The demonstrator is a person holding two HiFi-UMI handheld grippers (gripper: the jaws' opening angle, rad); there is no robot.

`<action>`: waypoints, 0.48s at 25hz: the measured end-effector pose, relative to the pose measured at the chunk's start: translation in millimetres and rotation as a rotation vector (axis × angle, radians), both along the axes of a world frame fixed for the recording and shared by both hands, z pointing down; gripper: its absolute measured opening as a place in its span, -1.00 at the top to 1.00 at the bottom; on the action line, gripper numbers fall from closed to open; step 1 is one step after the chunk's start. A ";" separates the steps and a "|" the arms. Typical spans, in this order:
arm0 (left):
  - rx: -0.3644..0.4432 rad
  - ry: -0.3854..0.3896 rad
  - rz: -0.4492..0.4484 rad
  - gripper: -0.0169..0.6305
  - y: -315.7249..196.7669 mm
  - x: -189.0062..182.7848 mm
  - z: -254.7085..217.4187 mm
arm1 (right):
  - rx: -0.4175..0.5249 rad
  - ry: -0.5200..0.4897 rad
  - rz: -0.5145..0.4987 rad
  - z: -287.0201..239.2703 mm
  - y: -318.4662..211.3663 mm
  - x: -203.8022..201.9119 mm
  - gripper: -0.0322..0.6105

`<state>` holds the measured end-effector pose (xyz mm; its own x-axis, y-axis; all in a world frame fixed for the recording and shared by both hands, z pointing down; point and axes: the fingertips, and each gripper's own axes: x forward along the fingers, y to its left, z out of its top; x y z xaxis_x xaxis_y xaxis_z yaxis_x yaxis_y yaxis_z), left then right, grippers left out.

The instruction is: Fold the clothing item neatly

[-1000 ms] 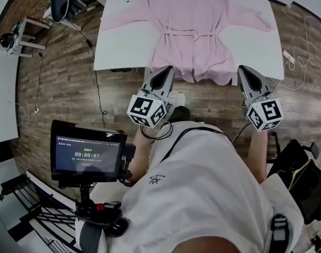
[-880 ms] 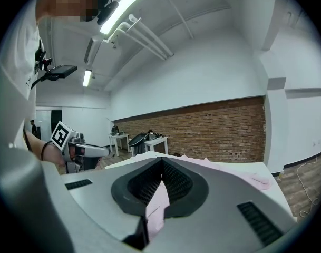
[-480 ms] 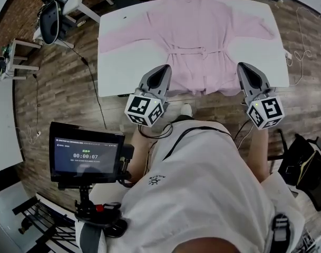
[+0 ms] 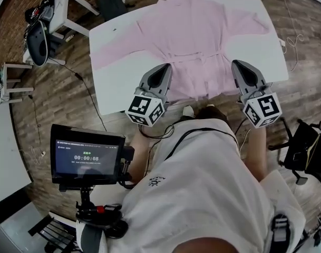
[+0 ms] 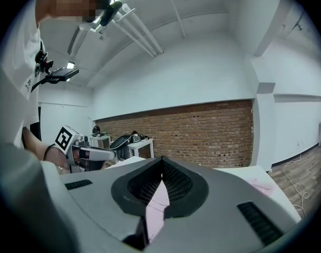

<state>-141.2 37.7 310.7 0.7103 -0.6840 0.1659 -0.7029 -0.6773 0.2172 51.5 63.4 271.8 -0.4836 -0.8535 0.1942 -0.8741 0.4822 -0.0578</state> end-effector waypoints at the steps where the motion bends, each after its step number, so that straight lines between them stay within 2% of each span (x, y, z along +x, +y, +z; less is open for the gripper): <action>1: -0.002 0.002 0.012 0.94 1.2 3.7 -0.1 | 0.001 0.002 0.005 -1.3 1.9 0.6 0.89; 12: 0.011 0.000 0.096 0.94 -11.7 47.4 -5.7 | -0.010 -0.030 0.033 4.8 -5.6 13.0 0.89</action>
<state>-93.8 26.0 305.0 0.7729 -0.6144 0.1587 -0.6345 -0.7439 0.2100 64.4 57.8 276.6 -0.4611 -0.8670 0.1890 -0.8873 0.4526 -0.0886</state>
